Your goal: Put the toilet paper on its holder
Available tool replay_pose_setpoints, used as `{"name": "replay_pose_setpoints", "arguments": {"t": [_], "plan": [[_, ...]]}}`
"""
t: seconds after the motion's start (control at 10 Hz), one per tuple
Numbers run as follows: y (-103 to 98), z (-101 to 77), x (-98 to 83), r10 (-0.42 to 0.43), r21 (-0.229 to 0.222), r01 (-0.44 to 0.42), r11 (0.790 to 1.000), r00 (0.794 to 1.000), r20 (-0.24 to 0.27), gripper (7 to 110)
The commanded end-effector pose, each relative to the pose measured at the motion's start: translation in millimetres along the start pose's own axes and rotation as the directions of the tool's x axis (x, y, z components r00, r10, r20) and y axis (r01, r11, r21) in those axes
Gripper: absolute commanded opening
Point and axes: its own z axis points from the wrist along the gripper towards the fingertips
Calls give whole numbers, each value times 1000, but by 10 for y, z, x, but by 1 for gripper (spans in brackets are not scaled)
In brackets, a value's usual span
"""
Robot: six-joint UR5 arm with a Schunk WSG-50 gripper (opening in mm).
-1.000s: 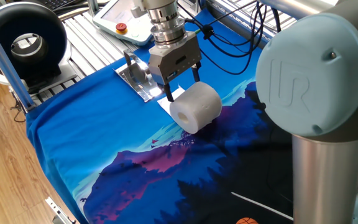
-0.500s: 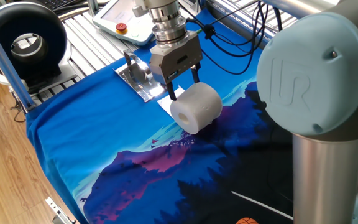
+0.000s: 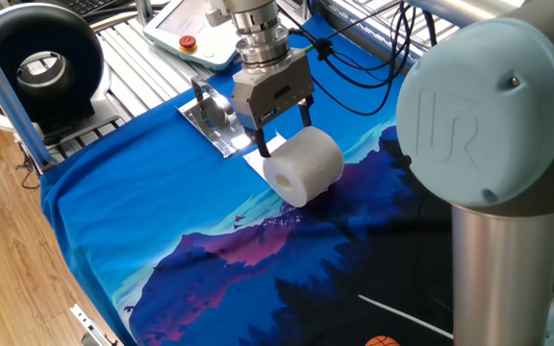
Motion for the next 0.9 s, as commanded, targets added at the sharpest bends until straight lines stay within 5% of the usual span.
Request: {"name": "replay_pose_setpoints", "arguments": {"t": [0.0,0.8], "plan": [[33,45,-50,5,-9,-5,1000,1000,0,110],[64,59,-49,8,-15,-8,1000,1000,-12,110]]}}
